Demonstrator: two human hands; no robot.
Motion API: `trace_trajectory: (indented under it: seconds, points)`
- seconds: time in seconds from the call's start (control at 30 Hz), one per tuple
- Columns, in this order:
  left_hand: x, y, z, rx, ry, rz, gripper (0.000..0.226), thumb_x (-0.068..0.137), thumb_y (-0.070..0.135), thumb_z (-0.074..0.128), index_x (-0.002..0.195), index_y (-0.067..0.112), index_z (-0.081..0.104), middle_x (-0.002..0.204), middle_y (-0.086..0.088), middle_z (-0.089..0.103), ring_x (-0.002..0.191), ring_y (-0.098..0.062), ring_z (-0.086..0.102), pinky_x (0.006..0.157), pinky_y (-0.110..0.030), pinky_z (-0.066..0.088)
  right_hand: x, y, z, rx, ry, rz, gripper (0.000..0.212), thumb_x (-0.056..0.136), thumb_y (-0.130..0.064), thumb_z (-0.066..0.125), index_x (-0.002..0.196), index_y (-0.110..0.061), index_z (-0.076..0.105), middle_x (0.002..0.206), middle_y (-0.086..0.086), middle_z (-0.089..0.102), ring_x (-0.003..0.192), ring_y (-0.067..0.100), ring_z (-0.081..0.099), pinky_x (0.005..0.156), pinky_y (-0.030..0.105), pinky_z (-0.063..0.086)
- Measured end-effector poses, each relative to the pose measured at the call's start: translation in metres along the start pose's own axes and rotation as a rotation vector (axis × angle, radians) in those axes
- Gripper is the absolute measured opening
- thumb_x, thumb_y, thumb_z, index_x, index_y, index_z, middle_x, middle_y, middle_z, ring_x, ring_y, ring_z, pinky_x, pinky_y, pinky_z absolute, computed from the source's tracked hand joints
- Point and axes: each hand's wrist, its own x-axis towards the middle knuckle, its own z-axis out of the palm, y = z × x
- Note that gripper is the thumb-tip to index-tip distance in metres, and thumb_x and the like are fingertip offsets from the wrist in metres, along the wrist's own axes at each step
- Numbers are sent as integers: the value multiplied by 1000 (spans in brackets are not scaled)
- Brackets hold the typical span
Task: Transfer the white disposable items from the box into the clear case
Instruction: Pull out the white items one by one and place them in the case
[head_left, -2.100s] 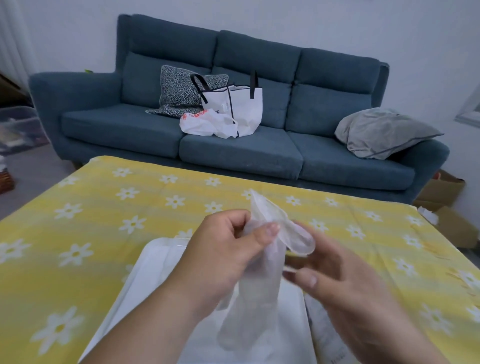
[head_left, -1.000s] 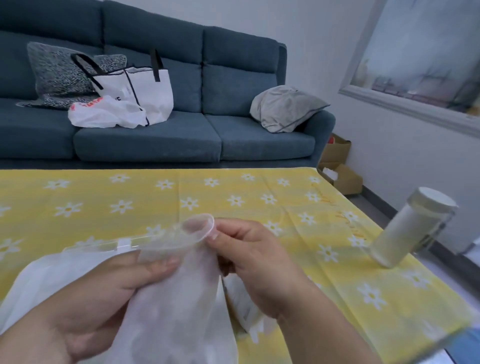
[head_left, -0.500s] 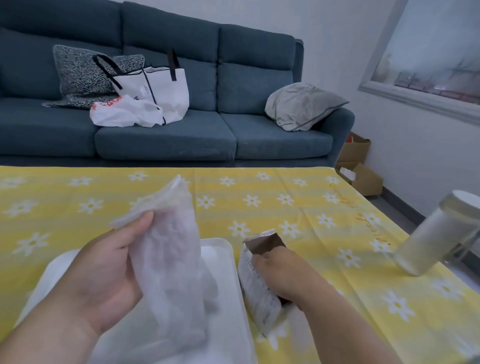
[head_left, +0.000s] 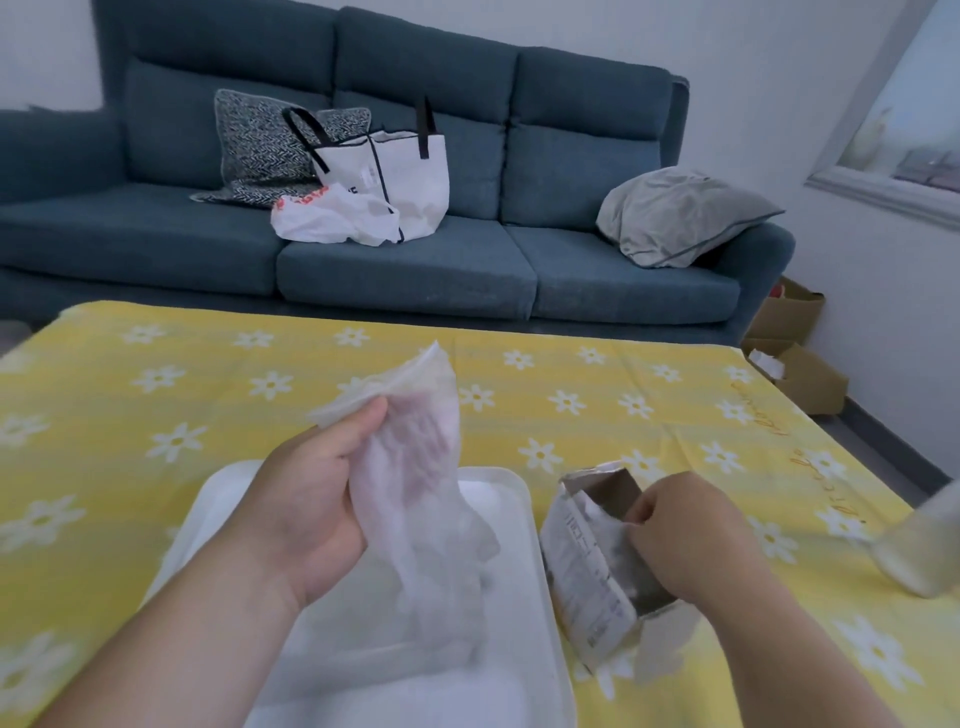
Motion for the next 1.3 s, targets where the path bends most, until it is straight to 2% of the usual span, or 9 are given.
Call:
trace_trajectory:
  seconds: [0.13, 0.23, 0.4, 0.57, 0.67, 0.83, 1.07, 1.17, 1.3]
  points:
    - [0, 2, -4, 53, 31, 38, 30, 98, 22, 54, 113, 4, 73, 113, -14, 74, 101, -28, 72, 89, -42, 54, -3, -1, -8, 127, 131, -82, 19, 82, -17, 61, 65, -20, 68, 53, 2, 64, 54, 25, 60, 49, 27, 43]
    - [1, 1, -6, 93, 65, 54, 31, 97, 21, 56, 114, 2, 73, 115, -17, 73, 108, -34, 70, 95, -47, 53, -18, -17, -26, 539, 202, -235, 24, 93, -17, 59, 70, -15, 69, 59, 8, 63, 50, 20, 50, 52, 31, 39]
    - [-2, -3, 0, 186, 66, 34, 29, 100, 18, 51, 108, 2, 75, 103, -17, 77, 91, -32, 75, 85, -49, 57, -41, -45, -37, 1447, -74, -363, 36, 102, -12, 44, 72, 4, 56, 67, 12, 58, 62, 23, 55, 62, 38, 40]
    - [-6, -8, -2, 223, -23, -123, 36, 102, 27, 50, 118, 2, 70, 110, -20, 74, 97, -39, 72, 81, -49, 60, -47, -64, -29, 1771, -397, -342, 42, 101, -14, 41, 64, -9, 60, 75, 14, 57, 77, 27, 56, 83, 45, 38]
    - [-7, -9, -3, 133, -100, -242, 45, 100, 37, 48, 121, 2, 68, 104, -18, 72, 79, -33, 71, 61, -38, 57, -53, -73, -24, 1812, -480, -334, 31, 95, -14, 46, 66, -9, 57, 71, 10, 61, 73, 24, 63, 82, 42, 50]
    - [-9, -8, -2, 155, -268, -250, 56, 92, 51, 51, 125, 10, 69, 127, -18, 68, 112, -34, 66, 87, -46, 55, -52, -78, -19, 1847, -466, -252, 15, 88, -16, 53, 74, -10, 55, 92, 16, 72, 88, 28, 70, 97, 53, 46]
    - [-12, -2, -6, 260, -249, -16, 39, 68, -1, 78, 107, 1, 72, 96, -17, 73, 81, -28, 70, 70, -39, 56, -47, -74, -15, 1832, -443, -205, 10, 84, -8, 55, 76, -14, 53, 86, 14, 69, 69, 22, 63, 68, 38, 46]
    - [-11, 8, -7, 212, -161, 76, 35, 65, 4, 78, 100, -1, 72, 88, -15, 69, 74, -25, 67, 73, -36, 51, -41, -71, -11, 1635, -300, -64, 27, 81, 14, 52, 76, -12, 51, 66, 17, 60, 48, 20, 57, 48, 29, 38]
    - [-12, 18, -9, 217, -163, 133, 44, 68, 5, 78, 109, -3, 67, 92, -19, 63, 80, -29, 64, 72, -34, 55, -31, -62, 9, 1191, -80, 17, 37, 81, 22, 47, 90, -10, 61, 91, 12, 68, 72, 28, 64, 59, 34, 45]
